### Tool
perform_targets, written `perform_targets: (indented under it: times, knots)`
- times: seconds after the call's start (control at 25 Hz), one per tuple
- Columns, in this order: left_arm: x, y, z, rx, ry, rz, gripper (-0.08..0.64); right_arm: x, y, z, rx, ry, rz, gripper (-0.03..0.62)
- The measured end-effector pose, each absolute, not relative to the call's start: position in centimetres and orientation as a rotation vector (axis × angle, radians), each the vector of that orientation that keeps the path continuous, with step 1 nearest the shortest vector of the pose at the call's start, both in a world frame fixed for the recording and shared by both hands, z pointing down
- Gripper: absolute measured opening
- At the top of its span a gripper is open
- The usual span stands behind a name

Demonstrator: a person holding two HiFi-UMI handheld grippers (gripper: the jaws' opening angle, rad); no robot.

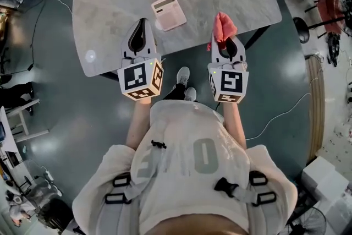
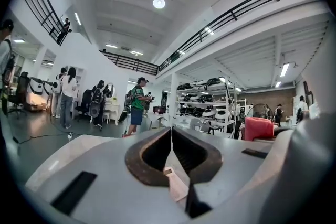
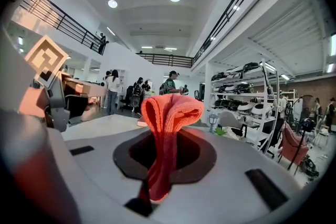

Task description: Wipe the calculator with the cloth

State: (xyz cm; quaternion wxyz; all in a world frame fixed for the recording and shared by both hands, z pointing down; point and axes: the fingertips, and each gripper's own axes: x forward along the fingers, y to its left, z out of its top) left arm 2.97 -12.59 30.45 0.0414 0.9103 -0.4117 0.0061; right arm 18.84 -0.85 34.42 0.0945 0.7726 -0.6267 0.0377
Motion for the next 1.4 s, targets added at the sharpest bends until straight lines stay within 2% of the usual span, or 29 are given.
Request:
perform_targets:
  times: [0.24,0.52,1.4]
  knots:
    - [1.4,-17.6,29.9,2.716,-1.355,-0.098,0.026,18.1,-6.9,33.4,2.208,-1.927,0.036,0.055]
    - [0.1,-22.3,29.7,2.700,-1.433,-0.075,0.026,17.7,-11.5,33.9,2.165,-1.962,0.056,0.055]
    - [1.8,-25.6,32.4,2.363,-1.841,-0.001,0.026,20.8,-22.8,35.7,1.687,-2.321,0.024,0.055]
